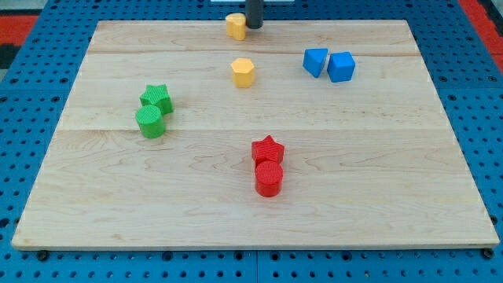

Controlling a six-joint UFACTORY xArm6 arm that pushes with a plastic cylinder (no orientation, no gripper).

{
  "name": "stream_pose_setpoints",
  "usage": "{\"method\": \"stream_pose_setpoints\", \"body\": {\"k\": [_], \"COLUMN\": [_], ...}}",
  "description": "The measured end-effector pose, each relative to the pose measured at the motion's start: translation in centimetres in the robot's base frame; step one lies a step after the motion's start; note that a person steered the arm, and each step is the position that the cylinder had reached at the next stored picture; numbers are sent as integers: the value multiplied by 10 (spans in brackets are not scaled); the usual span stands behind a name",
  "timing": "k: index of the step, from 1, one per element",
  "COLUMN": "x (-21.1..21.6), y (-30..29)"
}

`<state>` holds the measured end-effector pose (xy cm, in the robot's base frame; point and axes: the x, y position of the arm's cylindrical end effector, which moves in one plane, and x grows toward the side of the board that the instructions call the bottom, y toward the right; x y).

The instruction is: Tap on the bottom left side of the yellow heart

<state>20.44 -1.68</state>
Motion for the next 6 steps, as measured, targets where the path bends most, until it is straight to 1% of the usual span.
{"method": "stream_pose_setpoints", "body": {"k": [1, 2, 3, 4, 5, 6], "x": [19, 27, 18, -3, -12, -10], "y": [-45, -44, -23, -35, -44, -93]}}
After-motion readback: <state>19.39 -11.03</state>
